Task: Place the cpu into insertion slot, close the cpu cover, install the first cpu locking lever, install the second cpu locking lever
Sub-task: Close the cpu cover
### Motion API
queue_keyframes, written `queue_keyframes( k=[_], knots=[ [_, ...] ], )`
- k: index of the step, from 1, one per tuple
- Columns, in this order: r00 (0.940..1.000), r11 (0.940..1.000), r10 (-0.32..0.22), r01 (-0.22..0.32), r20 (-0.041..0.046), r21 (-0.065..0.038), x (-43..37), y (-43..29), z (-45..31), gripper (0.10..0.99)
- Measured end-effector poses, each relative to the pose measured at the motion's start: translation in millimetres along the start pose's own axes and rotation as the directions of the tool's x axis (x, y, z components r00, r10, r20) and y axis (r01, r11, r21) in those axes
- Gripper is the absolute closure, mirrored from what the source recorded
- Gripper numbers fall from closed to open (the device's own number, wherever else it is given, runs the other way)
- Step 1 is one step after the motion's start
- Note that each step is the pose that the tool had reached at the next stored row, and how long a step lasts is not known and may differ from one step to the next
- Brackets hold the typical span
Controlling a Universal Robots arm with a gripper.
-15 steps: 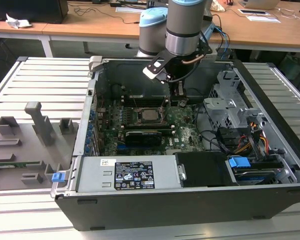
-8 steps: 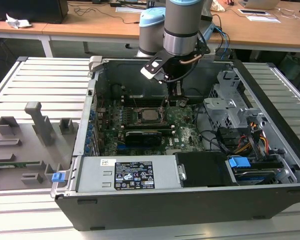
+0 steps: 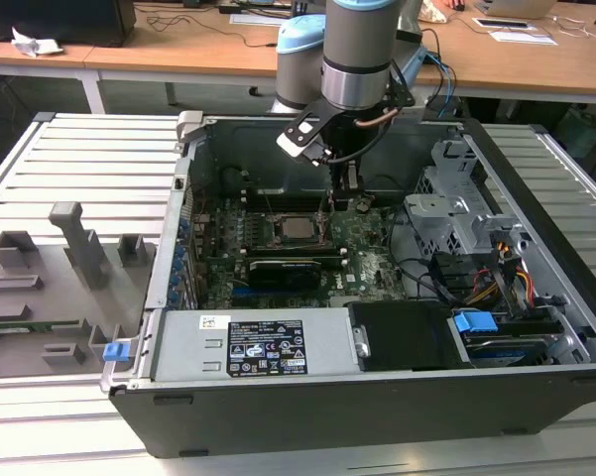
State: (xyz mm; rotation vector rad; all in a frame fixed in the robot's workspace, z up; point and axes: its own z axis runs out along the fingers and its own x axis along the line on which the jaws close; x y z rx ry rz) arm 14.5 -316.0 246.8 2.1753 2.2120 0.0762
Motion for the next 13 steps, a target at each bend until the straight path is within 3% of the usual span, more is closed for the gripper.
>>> queue_keyframes(
  k=[13],
  knots=[
    [1.0000,1.0000,0.000,0.000,0.0000,0.000,0.1,-4.3,-0.3,0.980]
  ],
)
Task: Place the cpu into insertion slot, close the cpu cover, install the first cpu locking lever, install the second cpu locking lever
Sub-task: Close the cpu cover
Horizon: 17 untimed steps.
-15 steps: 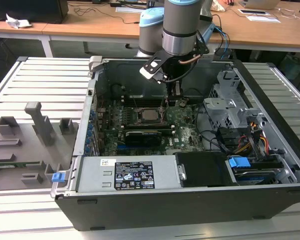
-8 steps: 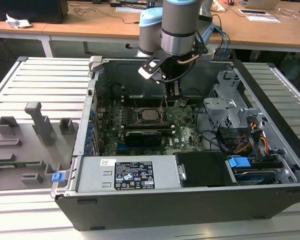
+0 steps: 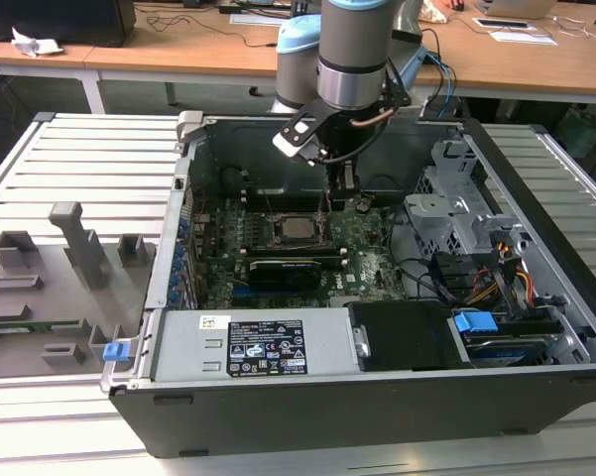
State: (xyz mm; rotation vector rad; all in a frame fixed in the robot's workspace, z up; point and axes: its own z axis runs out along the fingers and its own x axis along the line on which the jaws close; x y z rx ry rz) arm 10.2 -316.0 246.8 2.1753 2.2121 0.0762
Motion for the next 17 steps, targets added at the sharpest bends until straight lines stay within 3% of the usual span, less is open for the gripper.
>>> queue_keyframes(
  k=[17],
  knots=[
    [1.0000,1.0000,0.000,0.000,0.0000,0.000,0.3,-14.4,-0.8,0.980]
  ],
)
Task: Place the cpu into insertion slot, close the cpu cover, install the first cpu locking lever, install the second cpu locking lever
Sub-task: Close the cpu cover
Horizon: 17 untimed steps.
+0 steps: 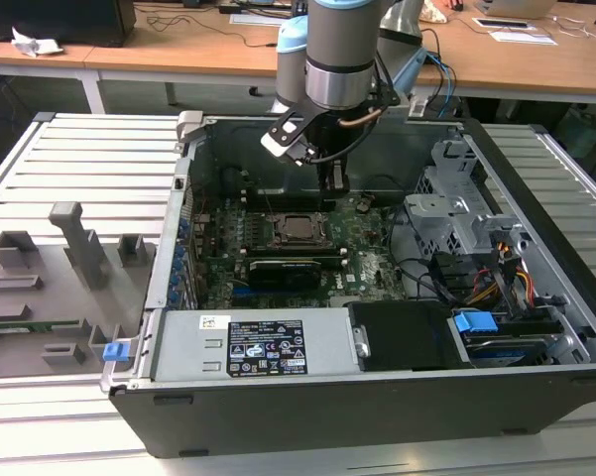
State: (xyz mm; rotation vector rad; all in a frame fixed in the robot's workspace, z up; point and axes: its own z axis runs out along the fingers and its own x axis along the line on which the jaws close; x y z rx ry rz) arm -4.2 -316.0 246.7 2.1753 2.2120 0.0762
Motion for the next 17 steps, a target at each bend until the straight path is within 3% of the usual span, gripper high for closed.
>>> queue_keyframes(
  k=[7,17],
  knots=[
    [1.0000,1.0000,0.000,0.000,0.0000,0.000,0.0,-4.1,0.0,0.980],
    [1.0000,1.0000,0.000,0.000,0.0001,0.000,0.4,-26.3,-1.1,0.980]
  ],
)
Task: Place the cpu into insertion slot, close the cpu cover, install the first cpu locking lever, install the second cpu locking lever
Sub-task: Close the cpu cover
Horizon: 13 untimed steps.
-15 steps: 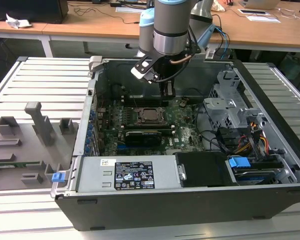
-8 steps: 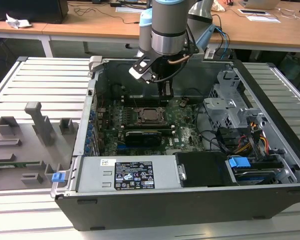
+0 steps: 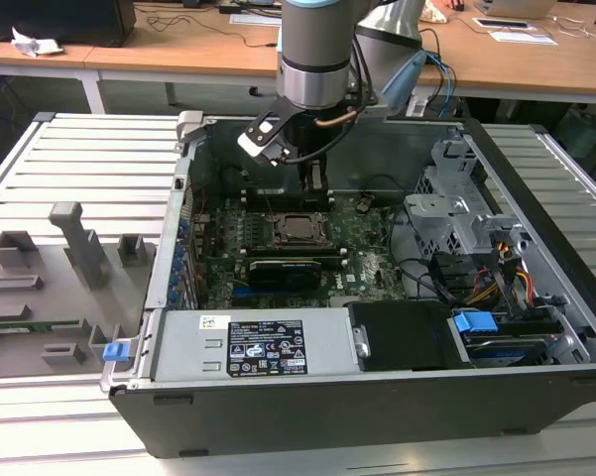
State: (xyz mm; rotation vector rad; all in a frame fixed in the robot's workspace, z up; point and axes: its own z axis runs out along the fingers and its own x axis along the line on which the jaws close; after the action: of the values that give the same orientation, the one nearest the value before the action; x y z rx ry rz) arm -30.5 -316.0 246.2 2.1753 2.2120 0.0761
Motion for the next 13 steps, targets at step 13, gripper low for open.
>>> queue_keyframes(
  k=[13],
  knots=[
    [1.0000,1.0000,0.000,0.000,-0.0001,-0.006,0.3,-15.5,1.4,0.980]
  ],
)
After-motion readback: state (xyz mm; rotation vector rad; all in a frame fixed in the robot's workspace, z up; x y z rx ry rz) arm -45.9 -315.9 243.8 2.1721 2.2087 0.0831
